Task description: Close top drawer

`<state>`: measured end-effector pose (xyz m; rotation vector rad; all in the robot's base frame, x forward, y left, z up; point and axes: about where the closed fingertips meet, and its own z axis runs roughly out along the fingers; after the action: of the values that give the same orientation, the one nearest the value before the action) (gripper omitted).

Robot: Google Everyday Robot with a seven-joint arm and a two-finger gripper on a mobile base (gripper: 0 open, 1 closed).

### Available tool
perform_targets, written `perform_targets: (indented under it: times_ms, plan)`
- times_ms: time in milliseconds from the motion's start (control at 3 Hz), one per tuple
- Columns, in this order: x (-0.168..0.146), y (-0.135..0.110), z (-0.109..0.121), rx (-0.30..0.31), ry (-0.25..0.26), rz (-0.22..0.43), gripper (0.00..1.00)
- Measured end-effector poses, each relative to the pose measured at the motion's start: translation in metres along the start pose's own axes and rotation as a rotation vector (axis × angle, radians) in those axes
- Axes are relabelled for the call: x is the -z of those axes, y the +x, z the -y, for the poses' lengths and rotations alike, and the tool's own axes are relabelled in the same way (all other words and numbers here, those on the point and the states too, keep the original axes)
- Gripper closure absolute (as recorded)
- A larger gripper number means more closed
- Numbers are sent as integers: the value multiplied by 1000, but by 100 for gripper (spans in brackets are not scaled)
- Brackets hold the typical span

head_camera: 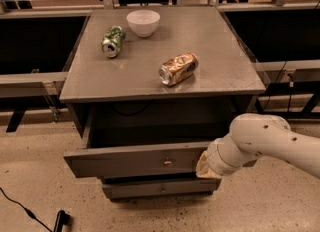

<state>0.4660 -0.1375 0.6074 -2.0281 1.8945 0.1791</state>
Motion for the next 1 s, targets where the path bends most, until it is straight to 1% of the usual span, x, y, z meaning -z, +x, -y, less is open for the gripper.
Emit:
perform_targets:
  times_ms: [333,667,1000]
  plan:
    - [0,0,1,2,7,5,53]
    - [0,0,1,2,7,5,28]
    - [0,0,1,2,7,5,7]
